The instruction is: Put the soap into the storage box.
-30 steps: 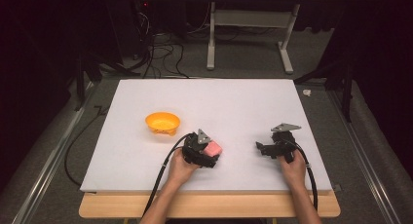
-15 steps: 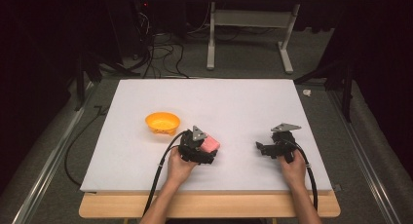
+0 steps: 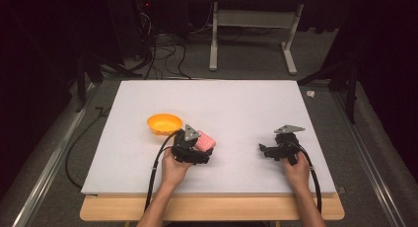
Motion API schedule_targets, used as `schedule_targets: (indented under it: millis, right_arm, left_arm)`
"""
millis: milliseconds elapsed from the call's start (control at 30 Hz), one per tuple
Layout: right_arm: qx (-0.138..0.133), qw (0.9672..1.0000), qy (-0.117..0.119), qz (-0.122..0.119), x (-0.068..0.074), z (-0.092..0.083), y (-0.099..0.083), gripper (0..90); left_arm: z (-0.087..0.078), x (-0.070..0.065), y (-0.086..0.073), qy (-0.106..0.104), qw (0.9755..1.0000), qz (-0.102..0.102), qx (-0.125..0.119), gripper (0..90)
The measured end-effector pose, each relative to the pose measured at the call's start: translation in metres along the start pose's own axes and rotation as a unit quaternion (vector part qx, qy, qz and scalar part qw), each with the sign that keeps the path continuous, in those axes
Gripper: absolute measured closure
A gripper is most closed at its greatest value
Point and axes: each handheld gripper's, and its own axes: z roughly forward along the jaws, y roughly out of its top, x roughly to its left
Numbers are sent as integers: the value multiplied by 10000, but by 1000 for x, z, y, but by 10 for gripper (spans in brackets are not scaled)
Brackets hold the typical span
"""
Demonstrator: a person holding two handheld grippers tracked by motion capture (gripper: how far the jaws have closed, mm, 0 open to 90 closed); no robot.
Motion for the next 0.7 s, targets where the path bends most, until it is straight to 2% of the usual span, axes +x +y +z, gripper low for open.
schedule_targets:
  millis: [700]
  right_arm:
    - [0, 10000, 6, 2, 0, 0, 0, 145]
  left_arm:
    - [-25, 16, -4, 145, 9993, -295, -160, 136]
